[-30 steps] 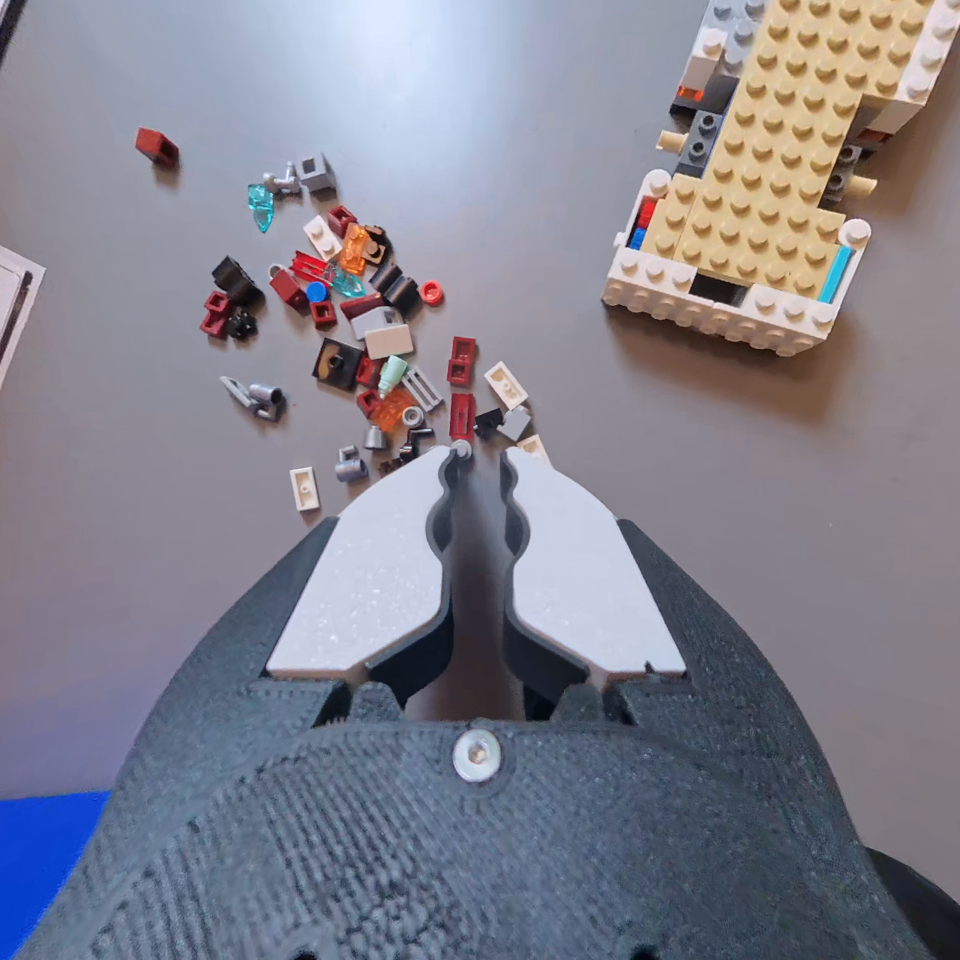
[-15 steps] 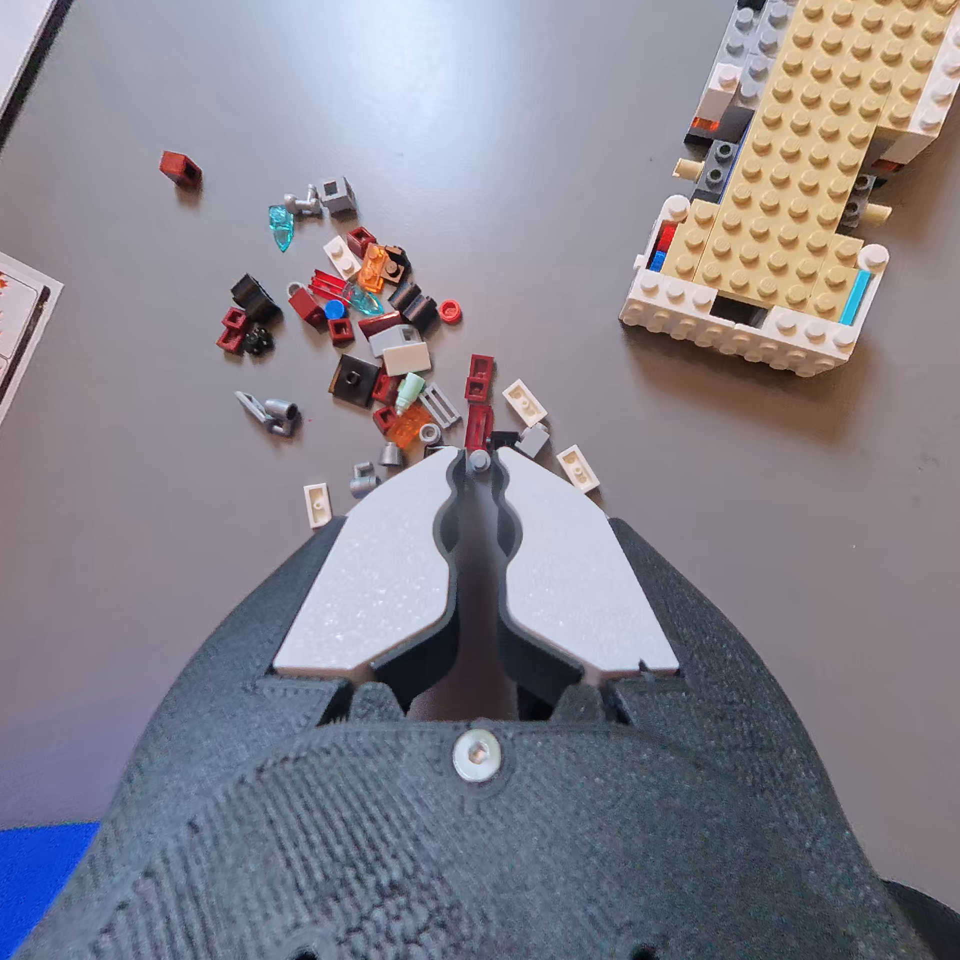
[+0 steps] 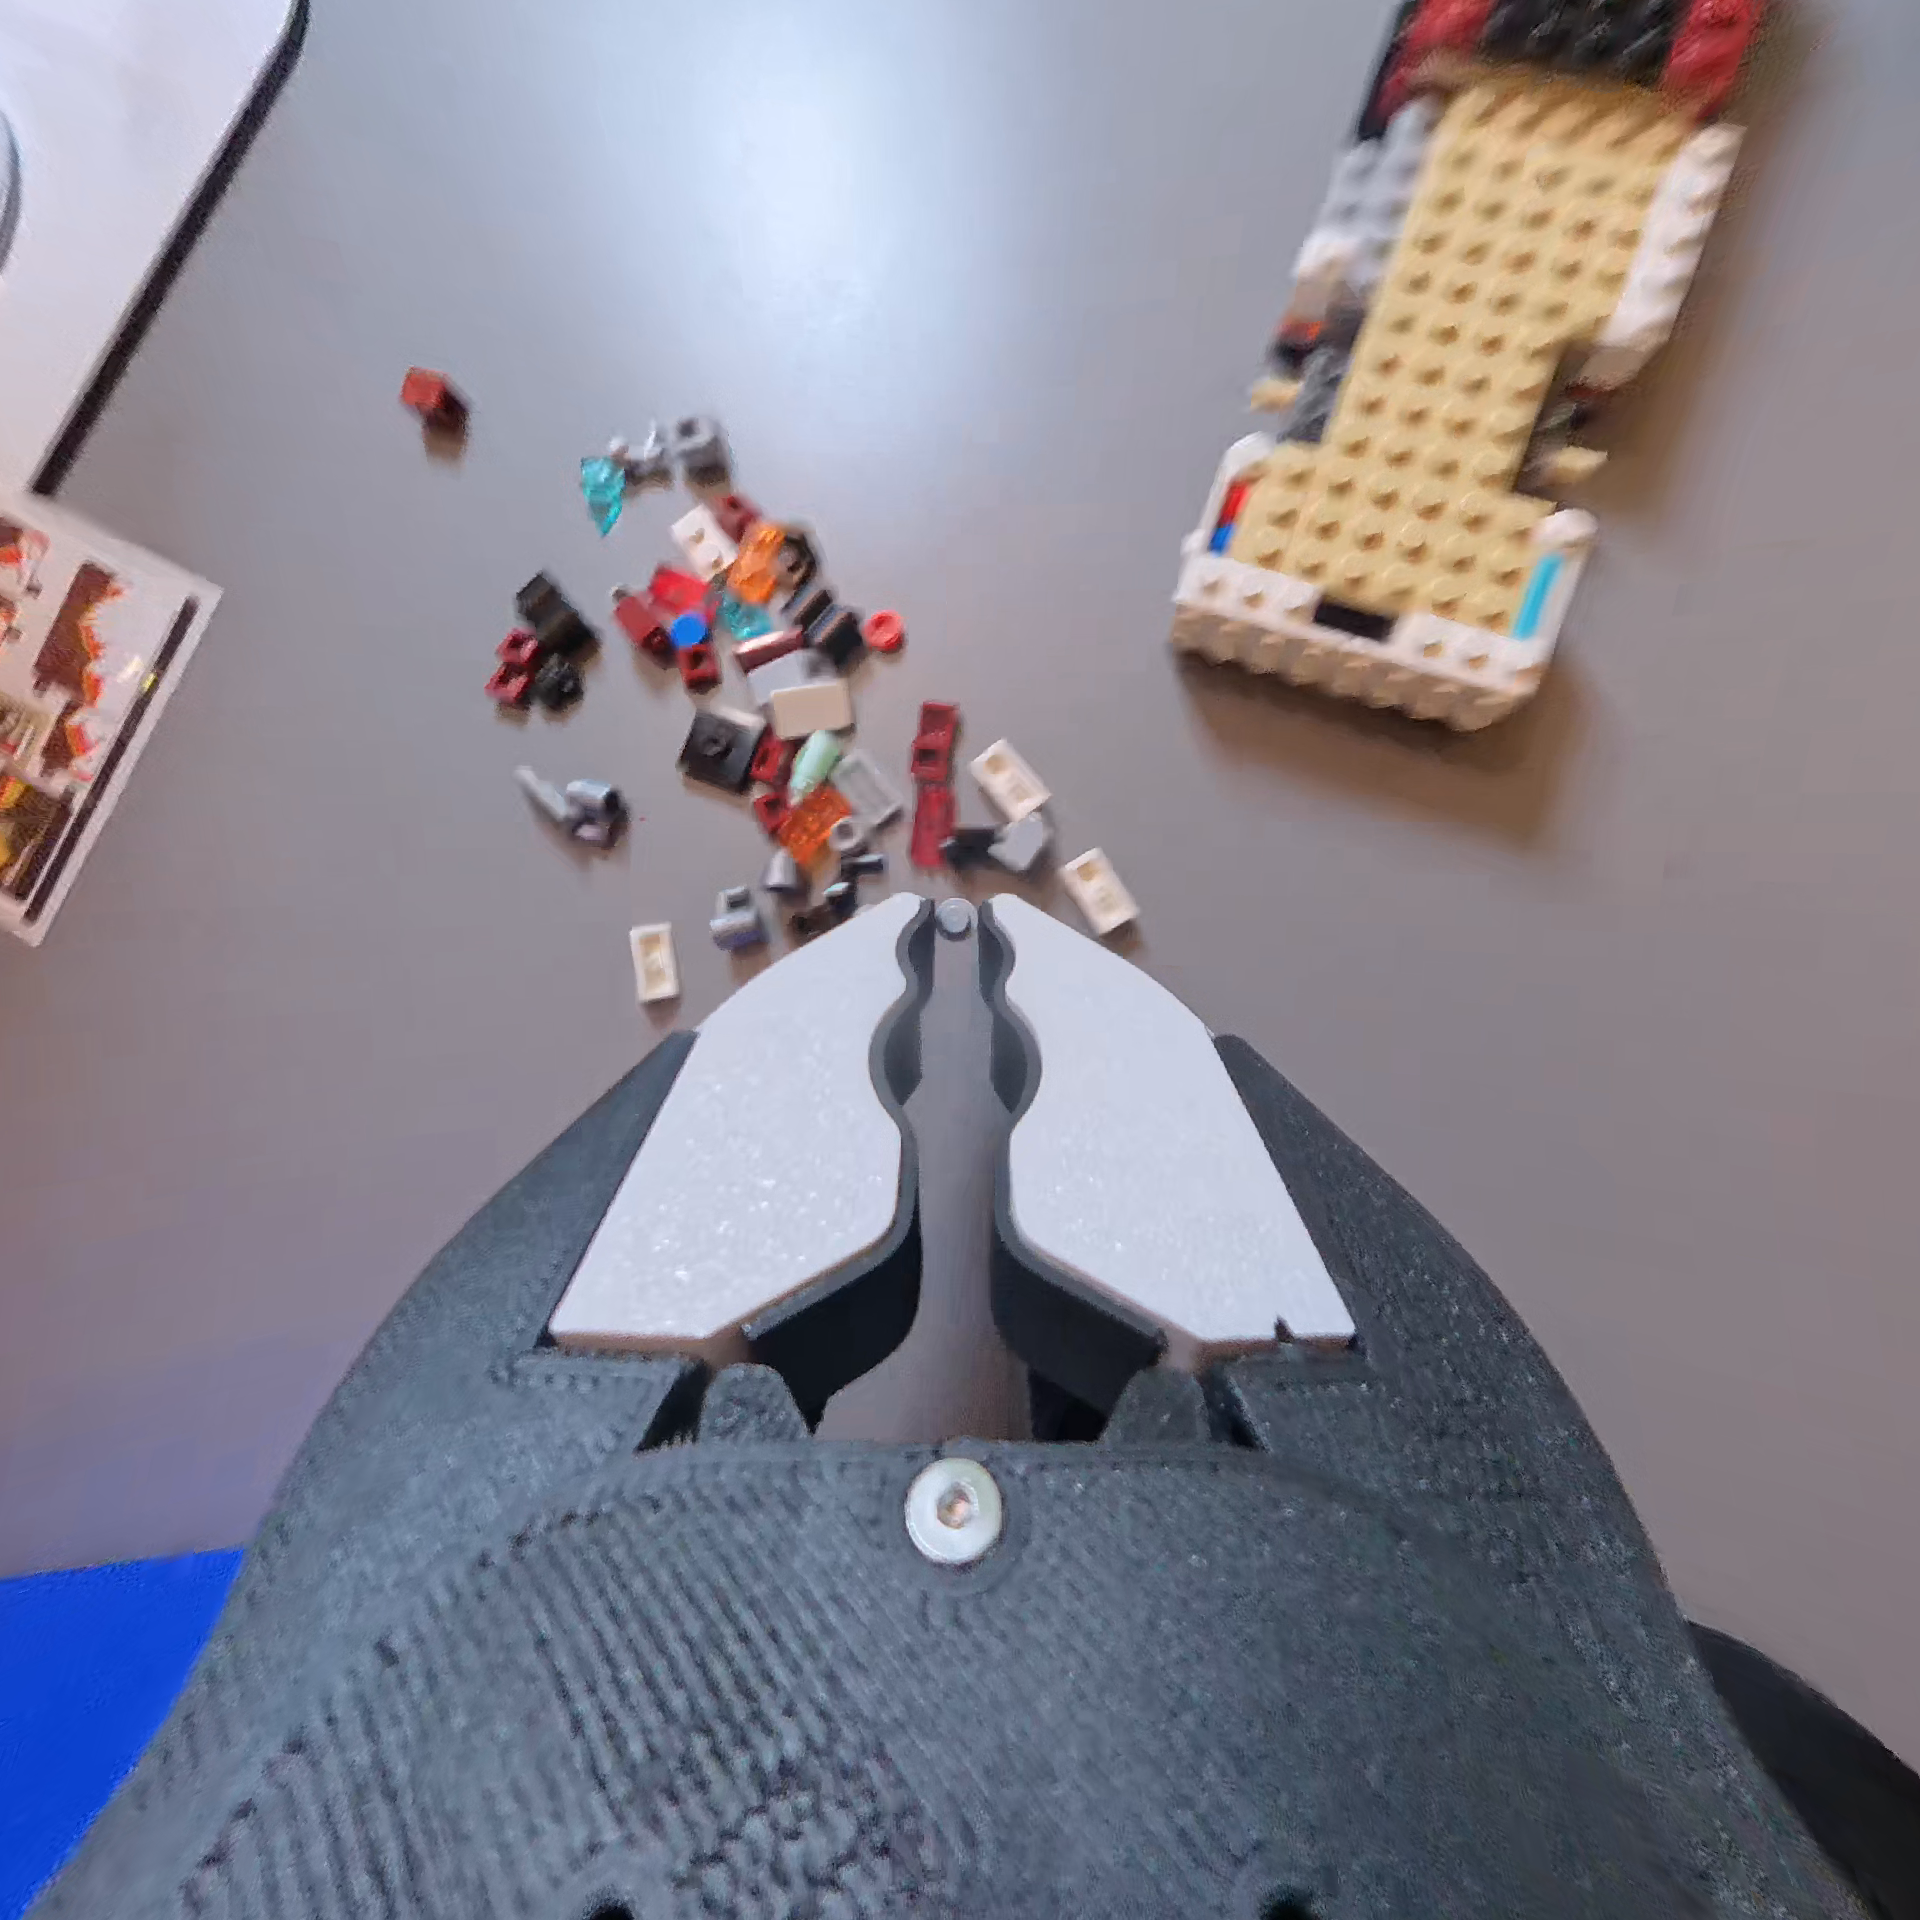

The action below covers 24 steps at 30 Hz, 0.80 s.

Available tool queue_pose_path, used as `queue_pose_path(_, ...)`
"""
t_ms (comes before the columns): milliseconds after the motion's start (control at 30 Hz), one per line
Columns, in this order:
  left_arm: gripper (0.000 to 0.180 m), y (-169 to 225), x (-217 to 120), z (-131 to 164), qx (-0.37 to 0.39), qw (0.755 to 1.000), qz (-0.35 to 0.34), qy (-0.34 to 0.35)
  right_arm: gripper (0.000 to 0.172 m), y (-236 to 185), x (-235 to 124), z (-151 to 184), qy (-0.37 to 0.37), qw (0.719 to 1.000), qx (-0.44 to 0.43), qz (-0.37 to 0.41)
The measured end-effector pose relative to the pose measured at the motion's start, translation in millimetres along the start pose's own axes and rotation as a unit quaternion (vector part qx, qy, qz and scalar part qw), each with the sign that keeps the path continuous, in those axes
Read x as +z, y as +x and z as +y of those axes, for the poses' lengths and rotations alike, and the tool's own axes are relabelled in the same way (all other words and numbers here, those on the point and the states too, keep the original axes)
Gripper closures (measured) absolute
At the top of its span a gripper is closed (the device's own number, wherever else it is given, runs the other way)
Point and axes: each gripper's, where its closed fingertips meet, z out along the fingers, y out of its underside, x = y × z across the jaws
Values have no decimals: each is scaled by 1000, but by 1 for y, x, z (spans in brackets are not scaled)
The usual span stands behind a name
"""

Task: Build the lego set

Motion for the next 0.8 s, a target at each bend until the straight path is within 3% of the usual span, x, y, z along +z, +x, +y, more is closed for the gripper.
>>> queue_pose_path(167, 173, 92, -7, -51, 79, 983, 136, 91, 165, 9, -2, 0, -6, 1000, -5, 26)
queue_pose_path(300, 173, 154, 24, -60, 153, 969, 181, 72, 165, 21, -7, 4, -28, 998, -13, 56)
queue_pose_path(533, 171, 165, 50, -60, 192, 968, 153, 47, 162, 7, -18, 23, -118, 992, -45, 4)
queue_pose_path(633, 156, 165, 48, -60, 184, 969, 155, 53, 161, 1, -18, 26, -130, 990, -46, -15)
queue_pose_path(800, 149, 163, 46, -57, 174, 970, 164, 50, 160, -4, -10, 28, -136, 989, -52, -25)
